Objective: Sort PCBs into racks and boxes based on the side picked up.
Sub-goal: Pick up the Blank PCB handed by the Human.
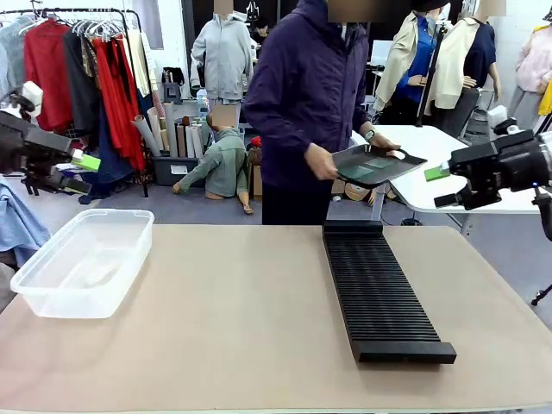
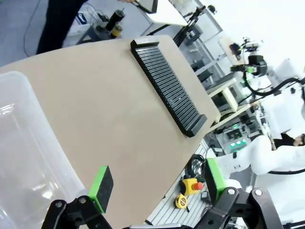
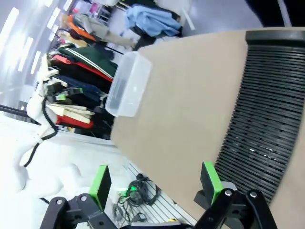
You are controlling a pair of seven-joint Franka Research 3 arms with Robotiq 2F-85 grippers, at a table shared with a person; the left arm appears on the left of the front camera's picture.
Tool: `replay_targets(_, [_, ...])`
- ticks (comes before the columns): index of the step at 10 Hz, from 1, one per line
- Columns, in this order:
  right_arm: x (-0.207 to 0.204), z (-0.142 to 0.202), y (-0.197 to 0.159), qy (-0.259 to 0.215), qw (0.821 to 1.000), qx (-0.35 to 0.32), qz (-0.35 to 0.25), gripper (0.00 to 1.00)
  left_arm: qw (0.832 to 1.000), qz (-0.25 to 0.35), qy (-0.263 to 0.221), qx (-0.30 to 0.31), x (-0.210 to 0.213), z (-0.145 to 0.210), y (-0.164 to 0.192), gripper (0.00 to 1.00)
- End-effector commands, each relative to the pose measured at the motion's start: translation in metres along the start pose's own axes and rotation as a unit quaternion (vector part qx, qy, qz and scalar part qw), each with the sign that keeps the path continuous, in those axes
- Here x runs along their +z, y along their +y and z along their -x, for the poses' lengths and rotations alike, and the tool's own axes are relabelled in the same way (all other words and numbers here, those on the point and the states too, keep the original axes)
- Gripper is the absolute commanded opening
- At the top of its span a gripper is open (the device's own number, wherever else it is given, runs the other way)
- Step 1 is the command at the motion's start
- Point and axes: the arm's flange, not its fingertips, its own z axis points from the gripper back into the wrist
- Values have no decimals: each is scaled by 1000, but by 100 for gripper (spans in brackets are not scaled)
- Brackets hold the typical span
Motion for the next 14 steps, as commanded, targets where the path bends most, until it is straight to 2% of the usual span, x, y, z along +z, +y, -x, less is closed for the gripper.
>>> replay_targets(1, [6, 13, -9, -21, 998, 11, -66, 100, 999, 33, -14, 11, 0, 3, 20, 100])
replay_targets(4, [30, 26, -17, -56, 995, 15, -86, 100, 998, 43, -29, 20, 10, 11, 31, 100])
replay_targets(7, [45, 32, -19, -74, 995, 26, -62, 100, 998, 40, -37, 9, 6, 8, 27, 100])
replay_targets(8, [42, 26, -22, -54, 996, 0, -71, 100, 999, 33, -24, 30, 12, 11, 33, 100])
replay_targets(14, [42, 26, -22, -54, 996, 0, -71, 100, 999, 33, -24, 30, 12, 11, 33, 100])
